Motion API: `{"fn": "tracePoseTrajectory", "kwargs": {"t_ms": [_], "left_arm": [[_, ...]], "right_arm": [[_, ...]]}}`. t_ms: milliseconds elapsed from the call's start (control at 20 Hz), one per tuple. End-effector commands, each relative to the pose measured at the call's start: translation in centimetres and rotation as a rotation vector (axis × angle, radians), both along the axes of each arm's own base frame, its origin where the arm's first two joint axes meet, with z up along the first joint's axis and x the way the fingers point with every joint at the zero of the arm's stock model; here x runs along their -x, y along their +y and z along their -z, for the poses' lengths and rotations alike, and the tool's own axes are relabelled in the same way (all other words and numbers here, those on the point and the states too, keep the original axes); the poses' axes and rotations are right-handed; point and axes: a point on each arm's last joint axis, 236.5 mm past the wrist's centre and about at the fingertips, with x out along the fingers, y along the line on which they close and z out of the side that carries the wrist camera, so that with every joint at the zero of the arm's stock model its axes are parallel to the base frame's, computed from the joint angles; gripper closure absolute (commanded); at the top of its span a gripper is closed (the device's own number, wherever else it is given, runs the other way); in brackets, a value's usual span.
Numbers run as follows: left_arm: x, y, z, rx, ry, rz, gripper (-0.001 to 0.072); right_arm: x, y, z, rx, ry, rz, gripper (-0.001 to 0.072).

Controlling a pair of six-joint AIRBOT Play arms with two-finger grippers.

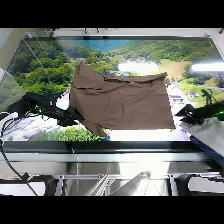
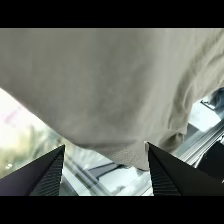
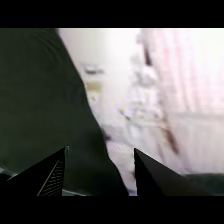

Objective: Fold the shirts.

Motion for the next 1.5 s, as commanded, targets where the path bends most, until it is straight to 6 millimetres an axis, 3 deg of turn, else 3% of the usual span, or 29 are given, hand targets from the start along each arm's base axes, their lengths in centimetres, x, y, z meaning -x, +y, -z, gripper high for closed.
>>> {"fn": "tracePoseTrajectory", "kwargs": {"t_ms": [0, 150, 200, 250, 300, 350, 400, 500, 550, 650, 750, 800, 850, 950, 1000, 1100, 1200, 1250, 1350, 1450], "left_arm": [[-0.1, 0.1, 0.4, -0.006, 0.001, -0.004, 0.017], [-0.6, 0.3, 0.7, -0.018, -0.014, -0.018, 0.0173], [-0.6, 0.2, 0.6, -0.016, -0.013, -0.018, 0.0316], [-0.7, -0.1, 0.4, 0.002, -0.018, -0.018, 0.0628], [-1.1, -0.8, -0.5, 0.05, -0.044, -0.02, 0.0698], [-1.8, -1.9, -2.0, 0.12, -0.074, -0.033, 0.0697], [-2.6, -3.1, -4.6, 0.21, -0.137, -0.04, 0.0697], [-2.9, -4.3, -10.5, 0.321, -0.246, 0.004, 0.0696], [-2.3, -4.6, -14.4, 0.357, -0.315, 0.07, 0.0696], [-0.2, -4.9, -23.6, 0.439, -0.497, 0.196, 0.0695], [3.1, -4.8, -34.3, 0.476, -0.807, 0.306, 0.0694], [5.2, -4.4, -39.1, 0.415, -0.989, 0.347, 0.0693], [7.2, -4.0, -43.2, 0.326, -1.154, 0.365, 0.0692], [11.0, -3.0, -49.9, 0.088, -1.447, 0.359, 0.0691], [11.9, -2.2, -52.2, -0.086, -1.551, 0.325, 0.0691], [11.5, 0.5, -55.8, -0.42, -1.678, 0.196, 0.069], [10.3, 2.1, -57.8, -0.513, -1.724, 0.136, 0.0688], [9.4, 2.5, -57.4, -0.475, -1.693, 0.153, 0.0687], [6.3, 3.1, -54.4, -0.307, -1.549, 0.187, 0.0687], [2.3, 2.7, -48.9, -0.122, -1.351, 0.26, 0.0687]], "right_arm": [[-0.3, 3.1, -0.1, -0.008, -0.008, -0.082, 0.0228], [0.1, 4.5, 0.0, -0.023, 0.018, -0.107, 0.0229], [0.5, 5.1, -0.1, -0.04, 0.033, -0.118, 0.0231], [0.9, 6.1, -0.6, -0.084, 0.045, -0.138, 0.0374], [1.1, 7.5, -1.5, -0.141, 0.032, -0.17, 0.0645], [0.9, 9.4, -3.2, -0.23, 0.002, -0.192, 0.0696], [0.2, 11.4, -5.9, -0.349, -0.073, -0.212, 0.0696], [-2.0, 14.7, -15.7, -0.66, -0.359, -0.221, 0.0696], [-2.7, 15.3, -22.3, -0.811, -0.552, -0.213, 0.0696], [-0.9, 14.3, -34.7, -0.98, -0.97, -0.24, 0.0697], [3.5, 13.3, -44.4, -0.934, -1.383, -0.285, 0.0696], [5.7, 12.8, -48.2, -0.86, -1.554, -0.271, 0.0696], [7.8, 12.2, -51.8, -0.747, -1.705, -0.215, 0.0696], [10.7, 11.1, -56.6, -0.437, -1.916, -0.052, 0.0696], [12.2, 10.4, -58.4, -0.275, -2.001, 0.049, 0.0696], [14.9, 8.8, -60.9, 0.036, -2.131, 0.241, 0.0697], [15.9, 7.4, -61.7, 0.32, -2.16, 0.343, 0.0698], [15.1, 7.1, -61.0, 0.352, -2.122, 0.33, 0.0697], [11.7, 6.5, -58.4, 0.266, -1.989, 0.266, 0.0697], [6.8, 4.9, -54.6, 0.153, -1.835, 0.192, 0.0696]]}}
